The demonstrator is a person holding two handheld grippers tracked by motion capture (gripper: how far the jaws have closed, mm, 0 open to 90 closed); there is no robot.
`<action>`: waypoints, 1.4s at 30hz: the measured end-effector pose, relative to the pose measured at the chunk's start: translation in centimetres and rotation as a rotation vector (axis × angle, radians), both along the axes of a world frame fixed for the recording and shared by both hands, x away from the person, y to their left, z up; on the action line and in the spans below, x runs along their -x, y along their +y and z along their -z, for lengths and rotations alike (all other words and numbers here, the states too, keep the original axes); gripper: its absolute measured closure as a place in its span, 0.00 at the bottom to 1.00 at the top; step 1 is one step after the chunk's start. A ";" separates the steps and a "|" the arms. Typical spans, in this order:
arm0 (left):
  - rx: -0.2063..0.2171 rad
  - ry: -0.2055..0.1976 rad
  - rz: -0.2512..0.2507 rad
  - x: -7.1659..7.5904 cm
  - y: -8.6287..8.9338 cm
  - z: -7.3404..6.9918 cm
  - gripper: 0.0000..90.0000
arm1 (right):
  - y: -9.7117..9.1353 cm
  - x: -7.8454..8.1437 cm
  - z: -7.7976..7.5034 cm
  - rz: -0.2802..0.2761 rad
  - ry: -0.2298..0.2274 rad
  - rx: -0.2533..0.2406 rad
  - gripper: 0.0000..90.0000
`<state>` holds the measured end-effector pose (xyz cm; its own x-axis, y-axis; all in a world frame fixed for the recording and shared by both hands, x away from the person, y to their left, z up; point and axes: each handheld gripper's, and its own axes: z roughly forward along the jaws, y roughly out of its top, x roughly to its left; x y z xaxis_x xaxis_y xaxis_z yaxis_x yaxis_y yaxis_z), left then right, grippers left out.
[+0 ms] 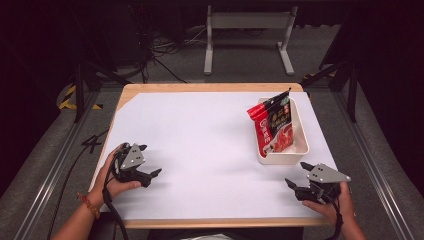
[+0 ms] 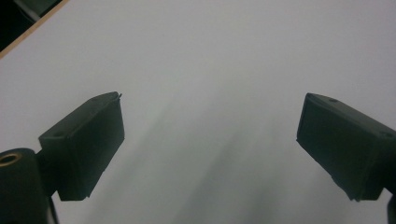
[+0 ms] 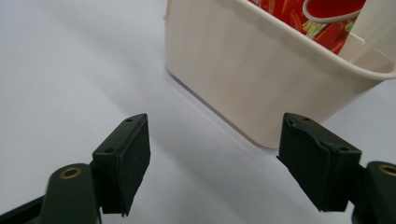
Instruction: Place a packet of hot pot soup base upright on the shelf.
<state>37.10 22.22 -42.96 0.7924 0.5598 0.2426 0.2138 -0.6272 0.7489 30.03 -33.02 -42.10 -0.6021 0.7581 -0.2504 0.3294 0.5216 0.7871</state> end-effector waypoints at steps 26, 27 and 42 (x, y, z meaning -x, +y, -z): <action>0.177 0.098 -0.084 2.8 3.3 2.0 0.08 | -0.4 -0.7 0.4 0.023 0.017 -0.038 0.19; 0.173 0.094 -0.084 2.8 3.3 2.0 0.08 | -0.4 -0.7 0.4 0.024 0.018 -0.039 0.19; 0.161 0.094 -0.082 2.6 3.2 2.0 0.08 | -0.4 -0.6 0.3 0.030 0.001 -0.029 0.16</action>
<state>34.48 25.39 -45.00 0.7572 0.6492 0.0716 0.3334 -0.4785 0.8123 30.67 -33.41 -42.43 -0.5794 0.7827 -0.2275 0.3455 0.4887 0.8011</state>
